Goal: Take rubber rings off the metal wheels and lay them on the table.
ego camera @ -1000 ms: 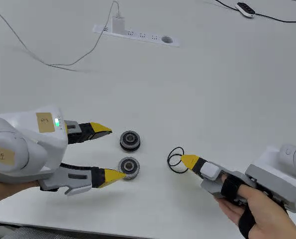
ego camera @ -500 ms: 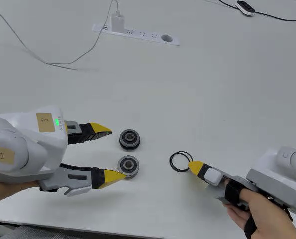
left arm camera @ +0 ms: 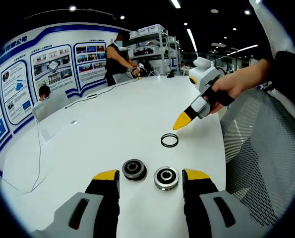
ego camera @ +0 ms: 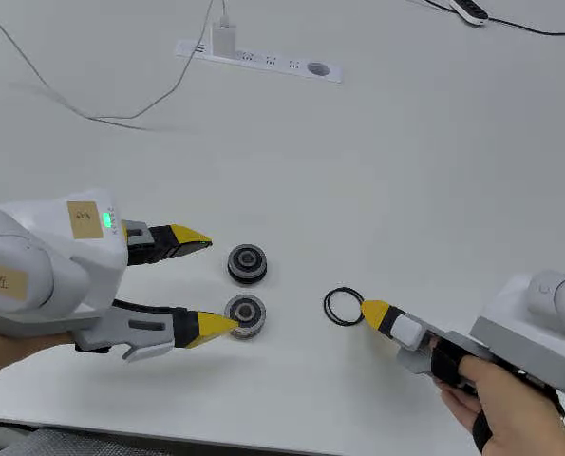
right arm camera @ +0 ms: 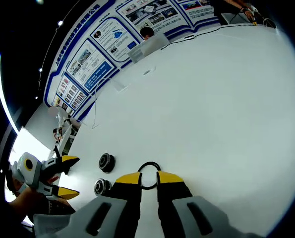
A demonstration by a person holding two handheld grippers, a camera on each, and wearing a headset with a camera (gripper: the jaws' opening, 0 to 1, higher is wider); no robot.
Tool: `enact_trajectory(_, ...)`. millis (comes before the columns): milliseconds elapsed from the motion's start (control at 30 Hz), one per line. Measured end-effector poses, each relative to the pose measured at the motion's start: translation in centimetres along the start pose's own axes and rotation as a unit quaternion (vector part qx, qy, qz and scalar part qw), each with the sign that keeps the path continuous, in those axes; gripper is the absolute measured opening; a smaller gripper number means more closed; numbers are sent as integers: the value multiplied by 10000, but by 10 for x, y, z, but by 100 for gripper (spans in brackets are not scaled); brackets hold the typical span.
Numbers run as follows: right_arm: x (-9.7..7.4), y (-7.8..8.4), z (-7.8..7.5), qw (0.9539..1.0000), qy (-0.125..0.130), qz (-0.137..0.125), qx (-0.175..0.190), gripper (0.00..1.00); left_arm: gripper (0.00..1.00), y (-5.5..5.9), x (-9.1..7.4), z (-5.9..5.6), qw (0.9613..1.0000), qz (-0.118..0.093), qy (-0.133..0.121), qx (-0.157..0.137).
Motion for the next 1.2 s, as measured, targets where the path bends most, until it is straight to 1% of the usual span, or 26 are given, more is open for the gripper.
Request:
enact_trajectory(33,0,-1,2,10000,-56,-49,0,13,52,-1,0,1,10000,-8,-8,-14)
enact_trajectory(67,1,-4,6,9998,-185,-119,30,14,52,-2,0,2,10000,-6,-24,-19)
enact_trajectory(100,2,-5,8,9995,-256,-148,52,15,52,-2,1,4,10000,8,-36,-7)
enact_trajectory(233,7,-8,18,9986,-503,-179,-19,17,49,-3,4,13,9999,78,-105,78)
enact_trajectory(367,8,-9,19,9984,-507,-183,-195,17,44,-6,6,21,9998,11,-185,20)
enact_trajectory(433,8,-9,18,9983,-526,-165,-175,17,43,-6,9,24,9998,1,-178,-4)
enact_trajectory(533,9,-11,18,9981,-556,-198,-173,18,40,-6,14,27,9998,53,-173,34)
enact_trajectory(633,10,-12,22,9975,-653,-185,-200,19,38,-4,21,31,9998,105,-160,16)
enact_trajectory(800,13,-10,32,9962,-840,-139,-189,19,33,-2,33,35,9998,166,-101,8)
enact_trajectory(967,17,-5,37,9952,-946,-23,-266,19,29,2,43,38,9997,233,-41,-29)
enact_trajectory(1100,20,-3,40,9943,-1030,36,-287,20,28,6,47,39,9996,296,3,-33)
enact_trajectory(1200,24,-1,43,9930,-1124,94,-357,20,27,7,49,39,9995,303,34,-45)
Point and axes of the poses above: the centre of the closed fingertips' face, and the gripper's own axes: x roughly forward along the fingers, z roughly to its left, y roughly out of its underside, the point moved 8 cm from there along -x, roughly backward along the fingers, and after that the axes turned 1 degree about z, right-handed, at the moved point
